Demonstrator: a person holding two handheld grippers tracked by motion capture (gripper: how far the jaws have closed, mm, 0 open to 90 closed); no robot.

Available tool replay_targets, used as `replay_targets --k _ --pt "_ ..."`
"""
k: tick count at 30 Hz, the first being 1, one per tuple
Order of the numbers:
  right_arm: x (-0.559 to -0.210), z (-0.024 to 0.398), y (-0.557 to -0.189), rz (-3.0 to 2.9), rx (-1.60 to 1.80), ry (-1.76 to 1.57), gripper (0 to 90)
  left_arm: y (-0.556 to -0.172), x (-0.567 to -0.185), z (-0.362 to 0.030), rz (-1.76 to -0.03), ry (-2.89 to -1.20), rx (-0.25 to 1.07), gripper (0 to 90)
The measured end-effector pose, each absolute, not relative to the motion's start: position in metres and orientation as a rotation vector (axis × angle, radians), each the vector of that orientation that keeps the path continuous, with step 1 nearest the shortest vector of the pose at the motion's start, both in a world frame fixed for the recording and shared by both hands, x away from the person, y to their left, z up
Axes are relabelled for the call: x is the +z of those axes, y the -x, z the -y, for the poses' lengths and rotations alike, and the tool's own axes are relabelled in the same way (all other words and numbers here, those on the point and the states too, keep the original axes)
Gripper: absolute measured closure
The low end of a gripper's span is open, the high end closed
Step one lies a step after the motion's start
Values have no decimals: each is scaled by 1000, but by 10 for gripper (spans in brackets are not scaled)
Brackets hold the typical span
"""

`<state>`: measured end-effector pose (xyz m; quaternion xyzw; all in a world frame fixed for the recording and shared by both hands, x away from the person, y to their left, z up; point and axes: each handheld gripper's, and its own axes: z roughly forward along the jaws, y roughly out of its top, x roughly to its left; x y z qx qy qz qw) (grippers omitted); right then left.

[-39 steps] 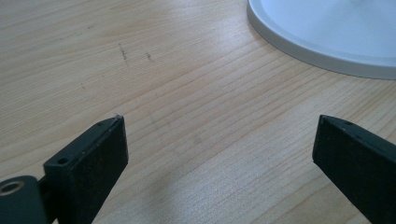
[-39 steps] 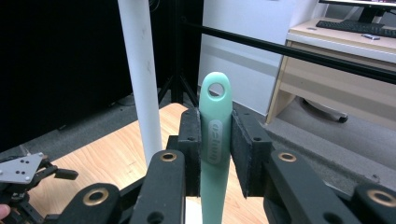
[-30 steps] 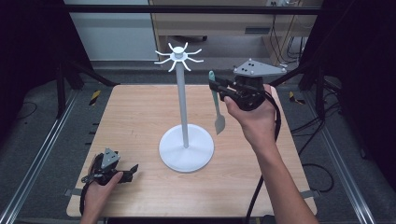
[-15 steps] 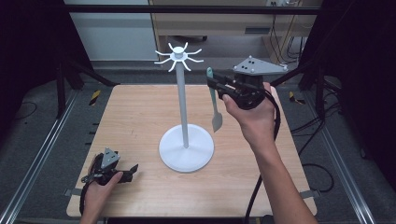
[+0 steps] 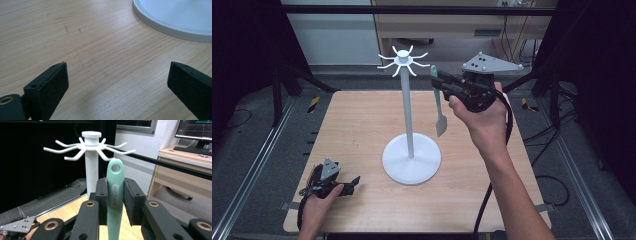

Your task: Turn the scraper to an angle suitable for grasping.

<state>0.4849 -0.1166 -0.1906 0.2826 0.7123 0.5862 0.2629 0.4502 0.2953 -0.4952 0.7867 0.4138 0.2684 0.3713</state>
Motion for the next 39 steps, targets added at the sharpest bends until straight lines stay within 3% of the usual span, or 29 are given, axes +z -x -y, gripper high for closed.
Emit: replay_targets --k 39 --pt "-186 108 -496 -1975 1609 -762 745 -450 -496 -295 -1065 -2017 682 30"
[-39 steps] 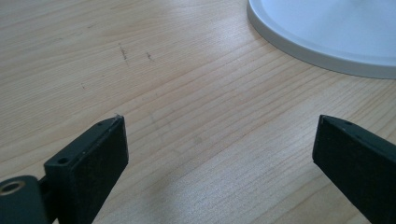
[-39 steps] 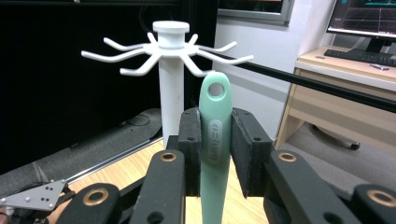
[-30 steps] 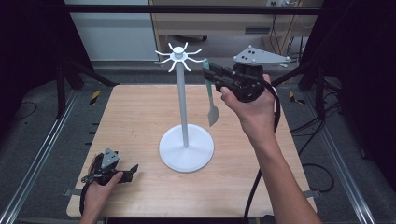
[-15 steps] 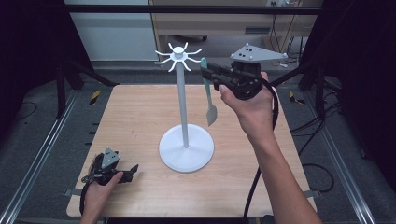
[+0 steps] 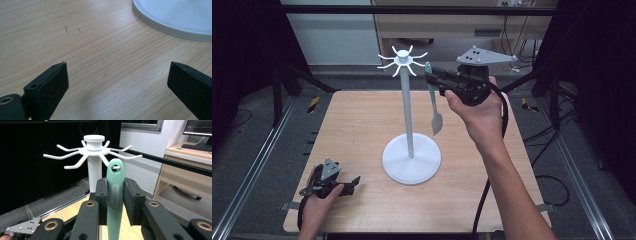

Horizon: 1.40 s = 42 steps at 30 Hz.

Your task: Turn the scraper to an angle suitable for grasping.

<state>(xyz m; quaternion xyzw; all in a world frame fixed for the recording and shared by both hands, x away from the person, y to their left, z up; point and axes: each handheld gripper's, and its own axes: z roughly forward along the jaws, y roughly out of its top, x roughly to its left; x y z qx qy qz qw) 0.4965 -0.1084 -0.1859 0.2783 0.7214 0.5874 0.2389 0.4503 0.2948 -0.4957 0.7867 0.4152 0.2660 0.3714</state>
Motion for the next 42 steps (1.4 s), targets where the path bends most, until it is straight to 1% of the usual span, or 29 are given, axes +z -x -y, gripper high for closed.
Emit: replay_targets --k 19,28,37,42 --pt "-189 104 -500 -1989 1639 -766 738 -450 -496 -295 -1068 -2013 682 30" --pt "-190 113 -497 -1949 1655 -778 656 -451 -496 -295 -1068 -2014 683 30" --pt "-192 123 -489 -1936 1625 -781 636 -451 -496 -295 -1069 -2015 683 30" --pt "-204 131 -489 -1943 1575 -813 619 -451 -496 -295 -1068 -2018 684 30"
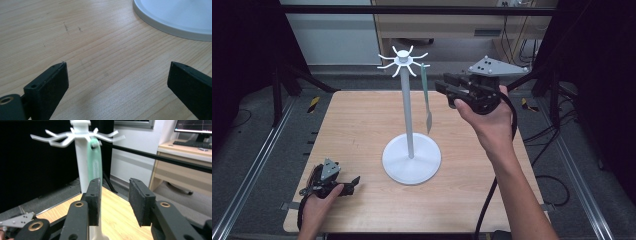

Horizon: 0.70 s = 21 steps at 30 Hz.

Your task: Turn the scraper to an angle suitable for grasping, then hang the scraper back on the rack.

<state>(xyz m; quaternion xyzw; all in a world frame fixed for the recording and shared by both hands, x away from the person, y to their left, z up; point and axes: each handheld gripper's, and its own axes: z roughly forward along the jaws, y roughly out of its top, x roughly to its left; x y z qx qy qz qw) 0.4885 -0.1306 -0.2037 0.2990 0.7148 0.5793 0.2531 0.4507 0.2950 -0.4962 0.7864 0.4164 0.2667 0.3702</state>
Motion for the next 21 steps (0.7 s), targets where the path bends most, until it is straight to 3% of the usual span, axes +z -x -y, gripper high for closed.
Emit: replay_targets --k 21 --pt "-241 147 -494 -1961 1447 -943 571 -450 -496 -295 -1071 -2015 687 29"
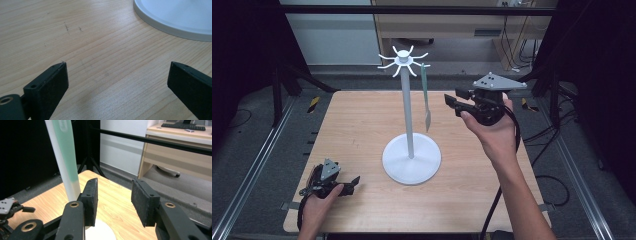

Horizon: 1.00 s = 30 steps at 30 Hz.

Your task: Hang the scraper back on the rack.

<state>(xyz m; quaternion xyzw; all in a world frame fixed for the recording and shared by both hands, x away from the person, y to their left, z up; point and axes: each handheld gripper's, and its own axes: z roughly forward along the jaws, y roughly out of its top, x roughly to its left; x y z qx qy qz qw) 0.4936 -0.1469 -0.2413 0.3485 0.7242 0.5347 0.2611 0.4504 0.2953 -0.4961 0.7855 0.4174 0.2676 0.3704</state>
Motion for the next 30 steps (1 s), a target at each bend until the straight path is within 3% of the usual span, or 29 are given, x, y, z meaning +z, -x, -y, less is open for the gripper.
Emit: replay_targets --k 21,26,27,30 --pt "-275 162 -503 -1964 1289 -1038 501 -450 -496 -295 -1066 -2005 688 27" --pt "-285 166 -505 -1950 1259 -1091 337 -450 -495 -296 -1065 -2004 688 27" --pt "-285 166 -505 -1950 1259 -1091 337 -450 -495 -296 -1065 -2004 688 26" --pt "-299 168 -505 -1930 1219 -1129 210 -450 -495 -296 -1062 -2005 690 26"
